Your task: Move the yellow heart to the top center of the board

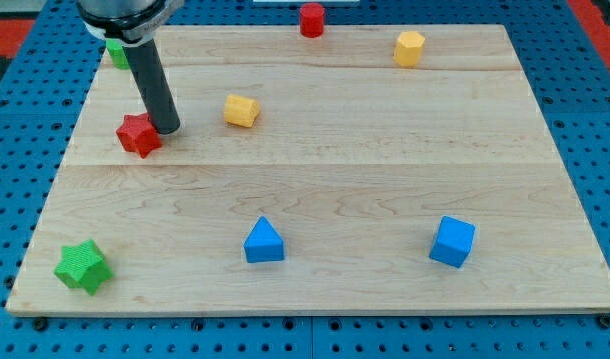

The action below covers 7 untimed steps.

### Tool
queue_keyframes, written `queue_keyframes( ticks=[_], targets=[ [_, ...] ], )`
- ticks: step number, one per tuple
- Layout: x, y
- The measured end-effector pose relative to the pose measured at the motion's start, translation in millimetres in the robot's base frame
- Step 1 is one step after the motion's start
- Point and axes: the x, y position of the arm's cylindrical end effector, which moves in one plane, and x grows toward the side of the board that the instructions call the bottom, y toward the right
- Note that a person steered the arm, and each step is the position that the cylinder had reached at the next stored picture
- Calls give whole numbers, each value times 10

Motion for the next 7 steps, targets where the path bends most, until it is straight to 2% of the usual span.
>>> queue_keyframes(
  ticks=[3, 4, 6, 7],
  targets=[
    [-4, 583],
    [-182, 308],
    [-266, 279],
    [-293, 594]
  ],
)
